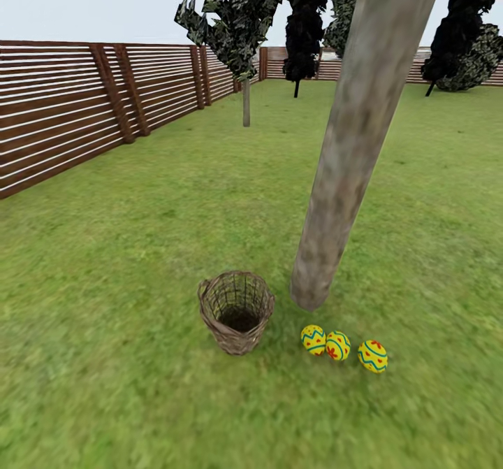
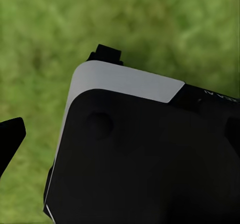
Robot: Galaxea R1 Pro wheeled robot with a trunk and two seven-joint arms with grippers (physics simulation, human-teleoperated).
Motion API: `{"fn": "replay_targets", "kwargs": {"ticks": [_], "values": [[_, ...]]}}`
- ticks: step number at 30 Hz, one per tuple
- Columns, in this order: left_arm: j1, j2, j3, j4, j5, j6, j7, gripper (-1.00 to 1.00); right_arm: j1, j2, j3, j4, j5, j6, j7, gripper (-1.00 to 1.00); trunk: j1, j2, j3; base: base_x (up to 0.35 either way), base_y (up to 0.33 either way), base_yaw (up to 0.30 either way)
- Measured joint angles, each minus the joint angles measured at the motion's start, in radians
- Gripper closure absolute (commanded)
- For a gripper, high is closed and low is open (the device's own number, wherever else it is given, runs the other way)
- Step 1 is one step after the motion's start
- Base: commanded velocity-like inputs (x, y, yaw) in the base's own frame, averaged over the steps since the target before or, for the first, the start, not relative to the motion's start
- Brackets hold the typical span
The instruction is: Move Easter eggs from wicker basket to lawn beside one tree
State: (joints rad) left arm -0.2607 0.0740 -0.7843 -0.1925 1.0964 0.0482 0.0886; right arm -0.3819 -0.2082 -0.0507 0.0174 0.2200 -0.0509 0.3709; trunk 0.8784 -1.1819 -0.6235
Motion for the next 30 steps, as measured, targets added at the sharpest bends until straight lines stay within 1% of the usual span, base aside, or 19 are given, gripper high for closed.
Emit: {"fn": "replay_targets", "kwargs": {"ticks": [5,30], "values": [[0.0,0.0,0.0,0.0,0.0,0.0,0.0,-1.0,0.013,0.0,0.0,0.001,0.001,-0.016,0.0,-1.0,0.0,0.0,0.008,0.0,0.0,0.0],[0.0,0.0,0.0,0.0,0.0,0.0,0.0,-1.0,0.015,0.0,-0.001,0.001,0.001,-0.019,0.0,-1.0,0.0,0.0,0.048,0.0,0.0,0.0]]}}
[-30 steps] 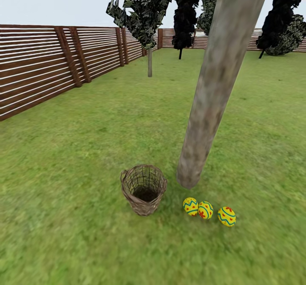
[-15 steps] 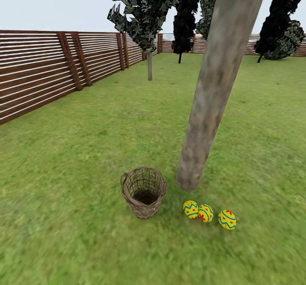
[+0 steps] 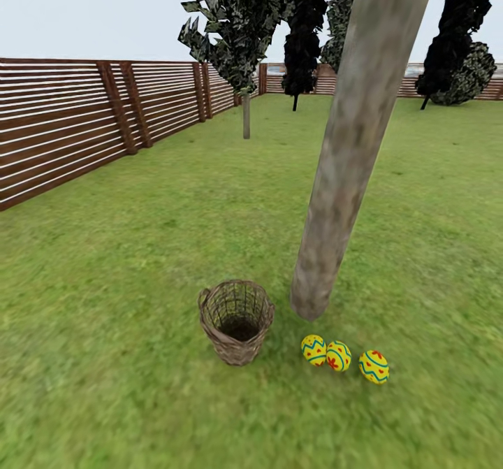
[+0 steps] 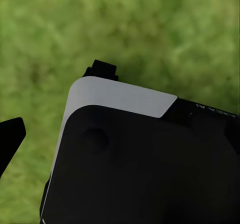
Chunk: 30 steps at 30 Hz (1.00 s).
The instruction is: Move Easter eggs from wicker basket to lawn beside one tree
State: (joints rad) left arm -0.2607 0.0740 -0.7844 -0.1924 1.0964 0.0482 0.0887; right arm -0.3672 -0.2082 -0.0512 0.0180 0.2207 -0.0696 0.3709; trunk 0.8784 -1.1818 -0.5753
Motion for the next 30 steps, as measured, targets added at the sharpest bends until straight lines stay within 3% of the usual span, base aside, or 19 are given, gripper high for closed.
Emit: {"fn": "replay_targets", "kwargs": {"ticks": [30], "values": [[0.0,0.0,0.0,0.0,0.0,0.0,0.0,-1.0,0.0,0.0,0.0,0.0,0.0,0.0,-0.001,-1.0,0.0,0.0,0.046,0.0,0.0,0.0]]}}
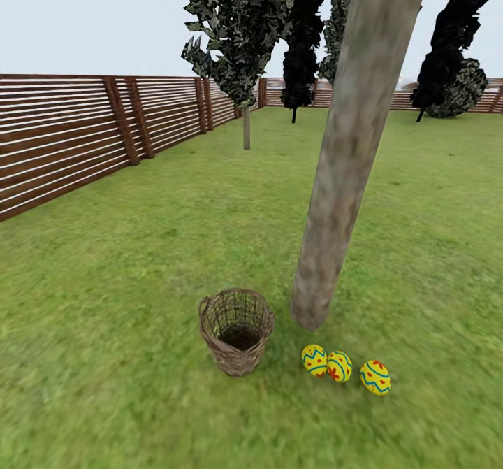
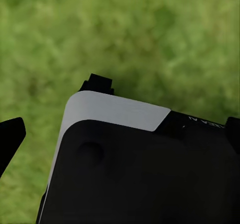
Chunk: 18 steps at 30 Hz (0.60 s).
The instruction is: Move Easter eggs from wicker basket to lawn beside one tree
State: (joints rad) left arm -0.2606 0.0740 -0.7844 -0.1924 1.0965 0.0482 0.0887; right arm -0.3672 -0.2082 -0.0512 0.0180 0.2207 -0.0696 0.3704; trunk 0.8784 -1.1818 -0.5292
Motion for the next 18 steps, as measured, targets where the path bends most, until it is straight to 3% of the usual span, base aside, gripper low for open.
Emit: {"fn": "replay_targets", "kwargs": {"ticks": [18], "values": [[0.0,0.009,0.004,0.0,0.008,0.0,0.003,-1.0,0.004,0.0,0.0,0.001,-0.004,0.001,-0.001,-1.0,0.0,0.0,0.013,0.0,0.0,0.0]]}}
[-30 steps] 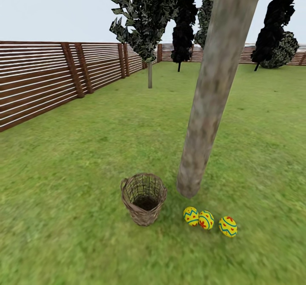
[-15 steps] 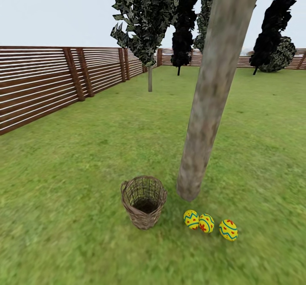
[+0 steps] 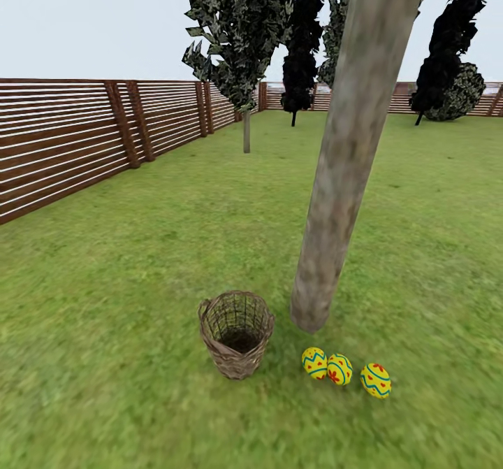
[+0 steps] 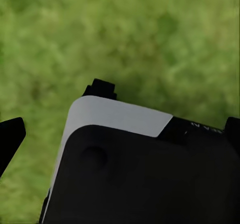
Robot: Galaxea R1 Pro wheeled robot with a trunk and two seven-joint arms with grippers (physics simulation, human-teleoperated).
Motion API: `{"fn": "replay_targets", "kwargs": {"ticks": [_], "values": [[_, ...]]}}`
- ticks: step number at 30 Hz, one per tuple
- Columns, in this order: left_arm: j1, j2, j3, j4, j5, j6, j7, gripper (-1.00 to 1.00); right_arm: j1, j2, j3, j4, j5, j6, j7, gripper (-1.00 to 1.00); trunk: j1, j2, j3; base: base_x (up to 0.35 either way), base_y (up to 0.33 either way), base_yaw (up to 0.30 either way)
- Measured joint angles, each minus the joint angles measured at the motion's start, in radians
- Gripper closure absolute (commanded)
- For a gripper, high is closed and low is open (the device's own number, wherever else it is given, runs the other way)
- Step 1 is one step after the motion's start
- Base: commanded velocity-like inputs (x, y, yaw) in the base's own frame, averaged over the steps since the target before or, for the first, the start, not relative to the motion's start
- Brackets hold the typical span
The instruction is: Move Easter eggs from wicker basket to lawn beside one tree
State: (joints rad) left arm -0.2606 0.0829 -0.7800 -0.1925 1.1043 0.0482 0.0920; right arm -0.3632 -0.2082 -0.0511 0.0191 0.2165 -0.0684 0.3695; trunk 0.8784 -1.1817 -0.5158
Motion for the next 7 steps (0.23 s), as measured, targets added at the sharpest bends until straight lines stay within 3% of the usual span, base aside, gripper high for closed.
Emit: {"fn": "replay_targets", "kwargs": {"ticks": [7], "values": [[0.0,0.001,0.002,0.073,0.003,0.0,0.003,-1.0,0.001,0.0,0.0,0.0,0.0,0.0,0.0,-1.0,0.0,0.0,0.0,0.0,0.0,0.0]]}}
